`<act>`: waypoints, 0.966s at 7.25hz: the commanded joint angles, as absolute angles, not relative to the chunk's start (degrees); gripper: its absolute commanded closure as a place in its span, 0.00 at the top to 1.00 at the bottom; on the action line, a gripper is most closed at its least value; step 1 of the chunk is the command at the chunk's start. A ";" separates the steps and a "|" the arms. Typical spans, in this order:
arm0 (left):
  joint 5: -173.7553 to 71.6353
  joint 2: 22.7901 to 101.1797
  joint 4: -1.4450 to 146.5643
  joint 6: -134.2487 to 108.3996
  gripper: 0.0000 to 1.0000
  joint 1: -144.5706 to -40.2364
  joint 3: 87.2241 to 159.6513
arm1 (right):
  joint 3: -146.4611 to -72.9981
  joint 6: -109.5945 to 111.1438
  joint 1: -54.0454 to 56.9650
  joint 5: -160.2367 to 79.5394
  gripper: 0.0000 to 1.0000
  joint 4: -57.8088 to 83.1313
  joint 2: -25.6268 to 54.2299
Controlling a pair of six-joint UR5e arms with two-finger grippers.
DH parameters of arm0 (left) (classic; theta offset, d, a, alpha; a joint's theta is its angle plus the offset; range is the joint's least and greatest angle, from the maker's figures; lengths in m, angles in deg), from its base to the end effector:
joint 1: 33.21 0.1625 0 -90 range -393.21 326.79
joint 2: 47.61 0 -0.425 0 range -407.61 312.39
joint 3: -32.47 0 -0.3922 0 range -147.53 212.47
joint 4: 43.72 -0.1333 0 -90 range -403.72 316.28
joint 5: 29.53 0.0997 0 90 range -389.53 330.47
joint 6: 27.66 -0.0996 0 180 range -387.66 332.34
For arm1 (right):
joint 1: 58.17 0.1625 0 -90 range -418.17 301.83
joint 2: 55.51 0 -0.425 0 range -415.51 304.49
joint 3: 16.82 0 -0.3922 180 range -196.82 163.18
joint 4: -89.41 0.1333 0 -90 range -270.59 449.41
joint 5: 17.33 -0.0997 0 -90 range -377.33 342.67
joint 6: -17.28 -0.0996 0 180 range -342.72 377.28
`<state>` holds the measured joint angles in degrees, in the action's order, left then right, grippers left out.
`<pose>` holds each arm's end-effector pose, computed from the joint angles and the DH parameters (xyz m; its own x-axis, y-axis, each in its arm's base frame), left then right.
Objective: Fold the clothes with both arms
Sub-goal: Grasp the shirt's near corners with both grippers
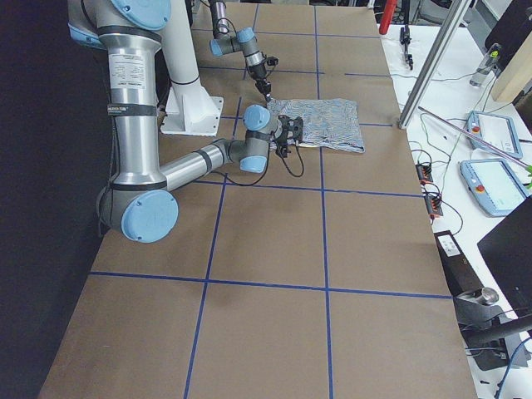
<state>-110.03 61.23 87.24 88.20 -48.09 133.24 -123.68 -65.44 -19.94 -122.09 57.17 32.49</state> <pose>0.5453 -0.2998 0.3096 0.1132 -0.4752 -0.8726 0.5035 0.7845 -0.3619 -0.3281 -0.3959 0.3858 0.2315 0.0264 0.9725 -0.3774 0.9238 0.0648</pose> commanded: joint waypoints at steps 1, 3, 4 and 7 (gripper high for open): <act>-109.42 61.20 87.24 88.18 0.00 -48.41 133.54 | -126.31 -73.96 -23.60 -118.00 0.90 49.22 28.63; -109.42 61.29 87.24 88.18 0.00 -48.41 133.89 | -130.89 -82.27 -31.77 -106.93 0.88 26.67 18.64; -109.51 61.29 87.24 88.27 0.00 -48.41 133.98 | -130.82 -84.65 -33.46 -106.37 0.86 17.08 13.63; -109.42 61.37 87.24 88.27 0.00 -48.33 134.07 | -126.97 -87.56 -36.29 -105.31 0.91 -0.92 4.19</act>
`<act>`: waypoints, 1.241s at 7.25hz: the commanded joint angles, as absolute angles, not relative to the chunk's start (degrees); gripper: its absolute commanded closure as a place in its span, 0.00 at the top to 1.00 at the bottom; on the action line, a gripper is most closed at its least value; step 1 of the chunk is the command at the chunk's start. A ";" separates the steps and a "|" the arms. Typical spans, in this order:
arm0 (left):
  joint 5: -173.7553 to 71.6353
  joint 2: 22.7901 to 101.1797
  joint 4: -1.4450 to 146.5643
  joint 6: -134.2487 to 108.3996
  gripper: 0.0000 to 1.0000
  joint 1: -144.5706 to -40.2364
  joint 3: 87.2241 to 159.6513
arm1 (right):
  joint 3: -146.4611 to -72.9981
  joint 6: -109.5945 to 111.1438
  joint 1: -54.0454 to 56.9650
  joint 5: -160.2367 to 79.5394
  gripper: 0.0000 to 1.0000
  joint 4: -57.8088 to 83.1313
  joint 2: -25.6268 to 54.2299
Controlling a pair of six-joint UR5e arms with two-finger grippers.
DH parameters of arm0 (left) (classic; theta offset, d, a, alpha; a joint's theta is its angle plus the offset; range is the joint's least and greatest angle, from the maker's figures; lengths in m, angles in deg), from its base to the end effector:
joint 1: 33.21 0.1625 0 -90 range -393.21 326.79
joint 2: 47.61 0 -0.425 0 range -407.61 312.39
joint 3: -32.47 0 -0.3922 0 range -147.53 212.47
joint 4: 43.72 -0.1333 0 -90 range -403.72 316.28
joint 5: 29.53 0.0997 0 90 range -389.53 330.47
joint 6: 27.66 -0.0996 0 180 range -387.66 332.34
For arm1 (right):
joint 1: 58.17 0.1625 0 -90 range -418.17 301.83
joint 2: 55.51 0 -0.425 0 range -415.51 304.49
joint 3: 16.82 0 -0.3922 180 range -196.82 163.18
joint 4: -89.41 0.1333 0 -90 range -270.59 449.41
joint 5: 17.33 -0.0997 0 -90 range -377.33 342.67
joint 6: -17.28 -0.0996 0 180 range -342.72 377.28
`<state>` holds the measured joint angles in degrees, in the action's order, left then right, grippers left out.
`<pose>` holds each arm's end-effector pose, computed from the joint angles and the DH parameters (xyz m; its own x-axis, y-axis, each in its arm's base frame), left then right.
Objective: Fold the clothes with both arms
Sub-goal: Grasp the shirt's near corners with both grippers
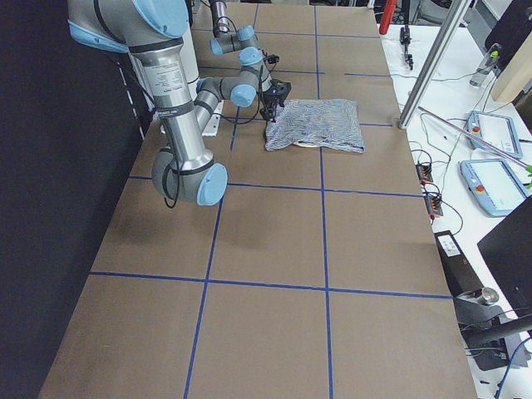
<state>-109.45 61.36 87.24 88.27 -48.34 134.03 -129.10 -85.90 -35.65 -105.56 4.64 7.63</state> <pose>0.5405 -0.3023 0.3018 0.0932 -0.4712 -0.8771 0.5092 0.7796 -0.3647 -0.4906 -0.3510 0.2220 0.4314 0.4256 0.7955 -0.5180 0.8387 -0.1678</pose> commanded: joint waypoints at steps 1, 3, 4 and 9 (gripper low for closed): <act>-109.33 61.37 87.24 88.27 0.00 -48.33 134.07 | -123.47 -90.54 -36.29 -105.13 0.91 -1.73 1.91; -109.33 61.37 87.24 88.27 0.00 -48.33 134.25 | -119.75 -96.42 -36.37 -104.34 0.78 -1.91 1.27; -109.33 61.29 87.24 88.27 0.00 -48.33 134.25 | -119.57 -97.06 -36.37 -104.60 0.73 -2.00 1.53; -109.33 61.29 87.24 88.27 0.00 -48.32 134.33 | -116.06 -97.16 -36.81 -104.69 0.70 -5.08 0.92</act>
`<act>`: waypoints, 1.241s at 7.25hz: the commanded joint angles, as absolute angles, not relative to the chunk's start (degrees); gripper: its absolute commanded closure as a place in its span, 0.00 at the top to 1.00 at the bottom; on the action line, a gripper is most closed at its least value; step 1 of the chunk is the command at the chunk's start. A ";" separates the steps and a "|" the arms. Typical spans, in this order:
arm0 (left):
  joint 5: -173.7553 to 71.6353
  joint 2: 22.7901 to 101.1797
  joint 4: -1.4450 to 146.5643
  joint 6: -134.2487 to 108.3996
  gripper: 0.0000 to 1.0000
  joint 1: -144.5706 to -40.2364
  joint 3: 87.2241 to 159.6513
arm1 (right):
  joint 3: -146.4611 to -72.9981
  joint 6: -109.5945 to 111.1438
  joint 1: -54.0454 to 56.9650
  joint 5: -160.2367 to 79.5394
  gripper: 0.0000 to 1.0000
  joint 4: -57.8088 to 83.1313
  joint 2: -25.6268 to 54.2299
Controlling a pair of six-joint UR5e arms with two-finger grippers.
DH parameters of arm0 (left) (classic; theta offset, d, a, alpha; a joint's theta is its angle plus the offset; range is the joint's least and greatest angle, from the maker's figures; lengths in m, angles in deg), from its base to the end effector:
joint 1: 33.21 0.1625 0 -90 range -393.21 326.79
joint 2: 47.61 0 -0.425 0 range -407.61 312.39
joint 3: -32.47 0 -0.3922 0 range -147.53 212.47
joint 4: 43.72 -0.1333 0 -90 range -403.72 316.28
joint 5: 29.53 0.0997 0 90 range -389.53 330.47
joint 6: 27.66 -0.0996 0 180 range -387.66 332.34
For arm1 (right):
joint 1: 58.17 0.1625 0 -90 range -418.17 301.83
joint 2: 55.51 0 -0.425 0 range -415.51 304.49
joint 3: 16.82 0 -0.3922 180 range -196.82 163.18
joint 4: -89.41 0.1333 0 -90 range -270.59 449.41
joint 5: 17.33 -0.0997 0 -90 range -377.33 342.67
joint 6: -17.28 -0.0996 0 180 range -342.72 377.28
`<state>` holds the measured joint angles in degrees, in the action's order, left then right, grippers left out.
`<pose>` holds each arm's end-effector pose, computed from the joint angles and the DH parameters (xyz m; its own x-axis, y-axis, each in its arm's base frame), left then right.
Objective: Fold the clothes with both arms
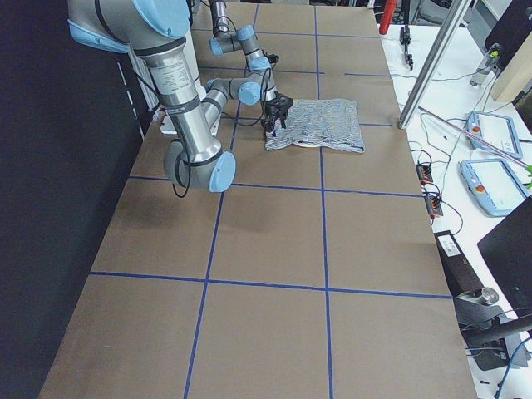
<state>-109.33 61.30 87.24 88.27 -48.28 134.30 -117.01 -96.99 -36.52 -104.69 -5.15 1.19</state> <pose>0.5394 -0.3015 0.3002 0.0898 -0.4699 -0.8782 0.5087 0.7797 -0.3652 -0.5607 -0.3709 0.2625 0.4966 0.6389 0.5876 -0.6577 0.7187 -0.2256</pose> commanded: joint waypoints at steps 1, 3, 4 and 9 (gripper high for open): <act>-109.33 61.29 87.24 88.27 0.00 -48.33 134.33 | -115.62 -97.16 -36.99 -104.60 0.70 -4.99 0.92; -109.33 61.29 87.24 88.27 0.00 -48.33 134.33 | -115.09 -97.25 -37.51 -104.43 0.69 -5.07 0.92; -109.33 61.29 87.24 88.27 0.00 -48.41 134.33 | -115.00 -97.33 -37.69 -104.34 0.69 -5.07 0.92; -109.33 61.29 87.24 88.27 0.00 -48.33 134.33 | -114.82 -97.25 -38.66 -104.25 0.69 -5.43 0.92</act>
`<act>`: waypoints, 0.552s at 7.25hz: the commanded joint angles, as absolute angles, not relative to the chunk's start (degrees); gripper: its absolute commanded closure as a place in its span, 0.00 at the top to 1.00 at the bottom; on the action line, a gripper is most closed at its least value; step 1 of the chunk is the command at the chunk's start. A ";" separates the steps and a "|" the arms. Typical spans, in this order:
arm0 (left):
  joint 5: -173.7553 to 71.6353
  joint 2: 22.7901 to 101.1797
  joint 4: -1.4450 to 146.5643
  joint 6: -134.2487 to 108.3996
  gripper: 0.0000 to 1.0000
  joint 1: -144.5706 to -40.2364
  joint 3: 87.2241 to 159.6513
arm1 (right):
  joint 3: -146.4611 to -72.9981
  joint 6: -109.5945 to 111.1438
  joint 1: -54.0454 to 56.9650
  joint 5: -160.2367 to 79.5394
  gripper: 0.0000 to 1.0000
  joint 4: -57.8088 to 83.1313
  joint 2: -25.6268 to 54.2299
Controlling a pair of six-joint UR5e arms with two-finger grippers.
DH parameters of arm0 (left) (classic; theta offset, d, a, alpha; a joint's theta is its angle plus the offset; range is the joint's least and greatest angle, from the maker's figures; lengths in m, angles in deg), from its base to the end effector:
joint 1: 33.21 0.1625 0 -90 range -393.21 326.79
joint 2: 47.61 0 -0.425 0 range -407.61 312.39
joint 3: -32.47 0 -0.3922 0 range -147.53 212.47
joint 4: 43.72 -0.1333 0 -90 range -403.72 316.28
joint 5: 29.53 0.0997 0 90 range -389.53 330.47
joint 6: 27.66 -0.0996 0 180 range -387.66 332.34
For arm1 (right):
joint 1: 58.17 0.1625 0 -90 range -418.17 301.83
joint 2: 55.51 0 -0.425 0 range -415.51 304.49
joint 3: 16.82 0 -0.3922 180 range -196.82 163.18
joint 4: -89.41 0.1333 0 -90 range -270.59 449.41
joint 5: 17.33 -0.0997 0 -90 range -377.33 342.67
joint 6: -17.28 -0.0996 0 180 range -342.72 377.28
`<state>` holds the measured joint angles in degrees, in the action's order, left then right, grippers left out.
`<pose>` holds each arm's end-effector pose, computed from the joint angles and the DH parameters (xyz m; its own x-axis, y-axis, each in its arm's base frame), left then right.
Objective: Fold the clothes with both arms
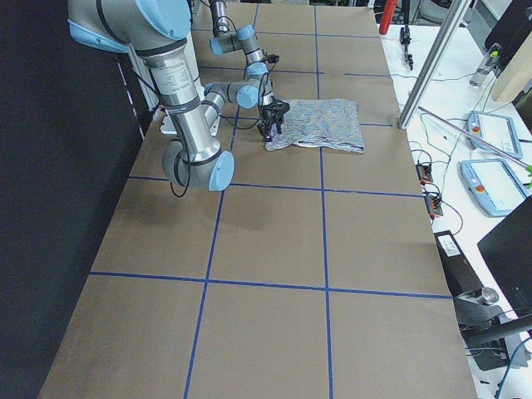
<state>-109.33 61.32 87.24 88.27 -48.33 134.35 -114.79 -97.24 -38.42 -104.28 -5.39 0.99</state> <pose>0.5389 -0.3020 0.2996 0.0883 -0.4697 -0.8784 0.5090 0.7793 -0.3655 -0.5817 -0.3561 0.2774 0.5344 0.6322 0.5611 -0.6475 0.7328 -0.2090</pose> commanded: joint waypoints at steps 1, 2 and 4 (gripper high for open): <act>-109.33 61.29 87.24 88.27 0.00 -48.33 134.33 | -114.82 -97.25 -38.75 -104.25 0.67 -5.43 1.01; -109.42 61.29 87.24 88.27 0.00 -48.33 134.33 | -114.82 -97.25 -38.83 -104.25 0.62 -5.43 1.01; -109.33 61.29 87.24 88.27 0.00 -48.33 134.33 | -114.82 -97.25 -39.10 -104.25 0.56 -5.51 1.18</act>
<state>-109.35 61.29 87.24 88.27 -48.32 134.36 -114.82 -97.25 -38.96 -104.25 -5.48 1.09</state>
